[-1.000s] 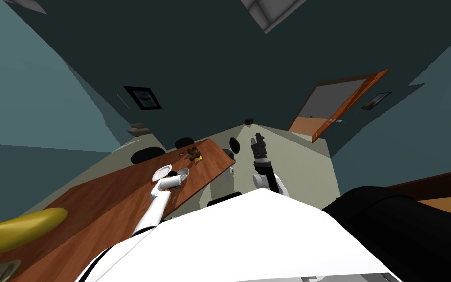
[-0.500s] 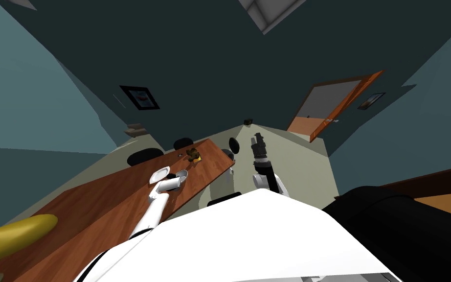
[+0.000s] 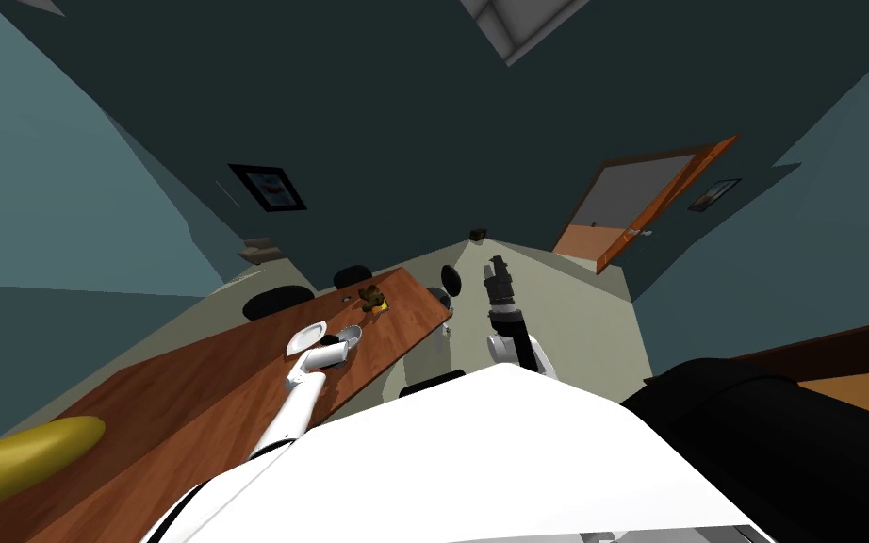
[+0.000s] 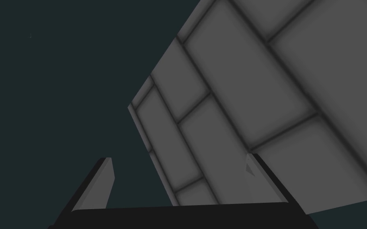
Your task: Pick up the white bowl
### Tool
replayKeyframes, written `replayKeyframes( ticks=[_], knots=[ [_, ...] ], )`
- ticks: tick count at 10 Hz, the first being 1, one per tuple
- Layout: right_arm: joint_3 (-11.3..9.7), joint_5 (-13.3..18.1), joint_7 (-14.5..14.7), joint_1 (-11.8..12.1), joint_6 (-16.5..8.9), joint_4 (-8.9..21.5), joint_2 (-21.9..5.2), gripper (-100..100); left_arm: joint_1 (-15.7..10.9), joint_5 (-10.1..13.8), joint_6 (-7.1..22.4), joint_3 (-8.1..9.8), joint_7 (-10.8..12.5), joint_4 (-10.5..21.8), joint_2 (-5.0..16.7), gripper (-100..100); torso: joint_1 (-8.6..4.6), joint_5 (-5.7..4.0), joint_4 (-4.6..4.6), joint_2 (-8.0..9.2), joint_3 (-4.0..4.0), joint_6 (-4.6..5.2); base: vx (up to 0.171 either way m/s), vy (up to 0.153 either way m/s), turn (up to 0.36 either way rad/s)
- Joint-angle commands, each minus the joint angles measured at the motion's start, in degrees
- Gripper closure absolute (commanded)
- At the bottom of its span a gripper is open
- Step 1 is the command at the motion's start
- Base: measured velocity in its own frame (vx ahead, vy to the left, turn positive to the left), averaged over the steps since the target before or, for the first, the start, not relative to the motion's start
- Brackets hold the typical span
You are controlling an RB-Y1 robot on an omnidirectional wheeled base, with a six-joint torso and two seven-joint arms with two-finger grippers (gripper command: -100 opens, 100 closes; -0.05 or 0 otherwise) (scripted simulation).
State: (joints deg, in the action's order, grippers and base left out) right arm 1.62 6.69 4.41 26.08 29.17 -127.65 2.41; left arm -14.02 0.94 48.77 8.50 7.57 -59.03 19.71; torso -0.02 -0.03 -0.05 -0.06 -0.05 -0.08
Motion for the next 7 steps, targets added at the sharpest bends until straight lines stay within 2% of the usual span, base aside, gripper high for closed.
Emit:
replayKeyframes(
  ticks=[1,2,3,4,6,7],
  knots=[
    [0.00,0.00,0.00,0.00,0.00,0.00,0.00,0,0.00,0.00,0.00,0.00,0.00,0.00,0.00,100,0.00,0.00,0.00,0.00,0.00,0.00,0.000,0.000,0.000],
    [0.00,0.00,0.00,0.00,0.00,0.00,0.00,0,0.03,-0.01,0.03,0.00,0.00,0.03,-0.01,100,0.01,0.00,0.02,0.00,0.01,0.01,0.000,0.000,0.000],
    [0.00,0.00,0.00,0.00,0.00,0.00,0.00,0,0.04,-0.01,0.05,0.00,0.00,0.04,0.00,0,0.01,0.00,0.03,0.01,0.02,0.01,0.000,0.000,0.000],
    [0.00,0.00,0.00,0.00,0.00,0.00,0.00,0,-0.17,-0.27,1.82,-0.36,0.11,-1.60,-0.20,100,0.01,0.00,0.04,0.02,0.03,0.02,-0.024,0.004,0.052],
    [0.00,0.00,0.00,0.00,0.00,0.00,0.00,0,-0.37,-0.63,3.98,-0.78,0.38,-3.70,-0.54,100,-0.02,-0.02,0.09,0.21,0.14,0.01,-0.052,0.002,0.046],
    [0.00,0.00,0.00,-0.01,0.00,0.00,0.00,0,-0.36,-0.58,3.22,-0.66,0.35,-2.97,-0.49,100,-0.01,-0.03,0.11,0.26,0.18,0.02,-0.023,0.003,0.003]
  ],
)
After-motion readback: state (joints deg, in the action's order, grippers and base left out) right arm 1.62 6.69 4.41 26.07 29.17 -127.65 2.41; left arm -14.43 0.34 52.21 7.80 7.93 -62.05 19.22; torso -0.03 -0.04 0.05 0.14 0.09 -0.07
